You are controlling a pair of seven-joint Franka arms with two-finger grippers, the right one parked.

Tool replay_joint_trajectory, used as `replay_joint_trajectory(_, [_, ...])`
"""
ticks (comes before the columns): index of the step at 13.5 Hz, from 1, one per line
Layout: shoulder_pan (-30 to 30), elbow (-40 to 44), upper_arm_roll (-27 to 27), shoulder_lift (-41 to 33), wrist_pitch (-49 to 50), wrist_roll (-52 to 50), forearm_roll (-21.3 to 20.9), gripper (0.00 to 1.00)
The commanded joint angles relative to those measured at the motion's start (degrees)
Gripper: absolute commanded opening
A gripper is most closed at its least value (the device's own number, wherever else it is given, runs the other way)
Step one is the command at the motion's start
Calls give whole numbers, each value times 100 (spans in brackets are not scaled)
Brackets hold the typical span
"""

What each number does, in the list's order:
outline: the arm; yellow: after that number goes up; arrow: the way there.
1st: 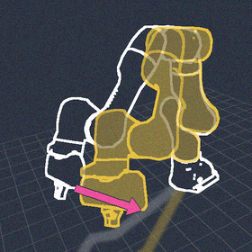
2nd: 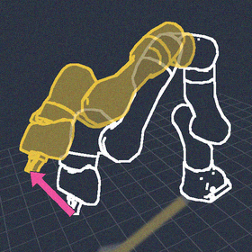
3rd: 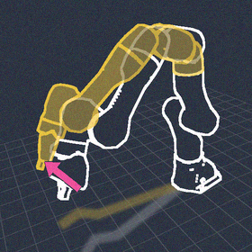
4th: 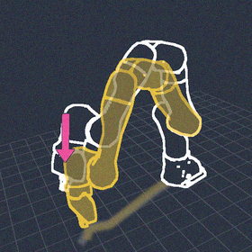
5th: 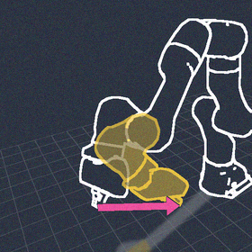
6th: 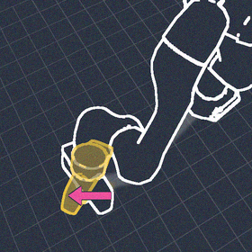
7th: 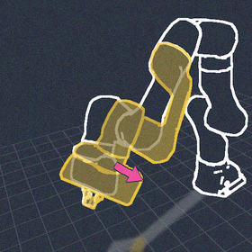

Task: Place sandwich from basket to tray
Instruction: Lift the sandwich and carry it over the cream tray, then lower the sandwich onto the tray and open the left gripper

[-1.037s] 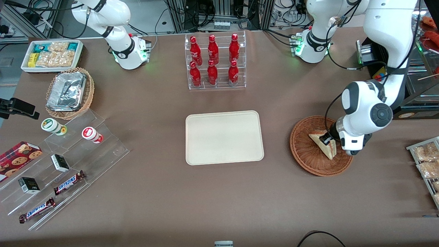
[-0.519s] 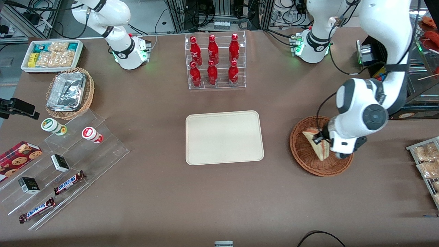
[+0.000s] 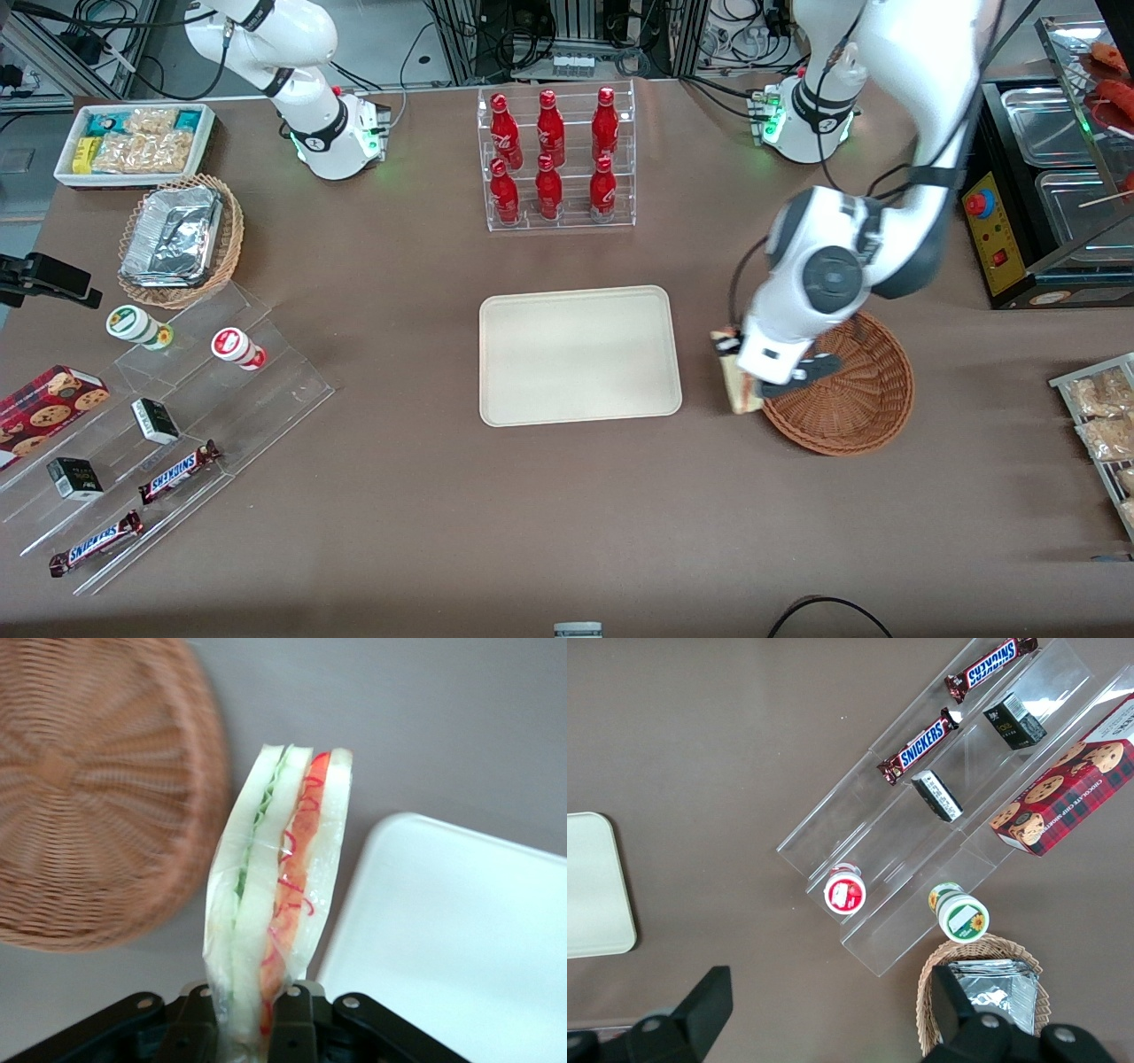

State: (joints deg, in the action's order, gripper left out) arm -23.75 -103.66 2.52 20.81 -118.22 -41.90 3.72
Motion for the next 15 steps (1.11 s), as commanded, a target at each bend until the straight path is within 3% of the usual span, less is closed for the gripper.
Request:
replay_joint_trajectory(1, [-532, 783, -76, 580, 98, -361, 76, 0])
replay_joint_trajectory(8, [-1570, 2445, -85, 2031, 89, -1408, 50, 0])
replay_joint_trajectory(15, [-1993, 2992, -93, 2542, 71, -1804, 6, 0])
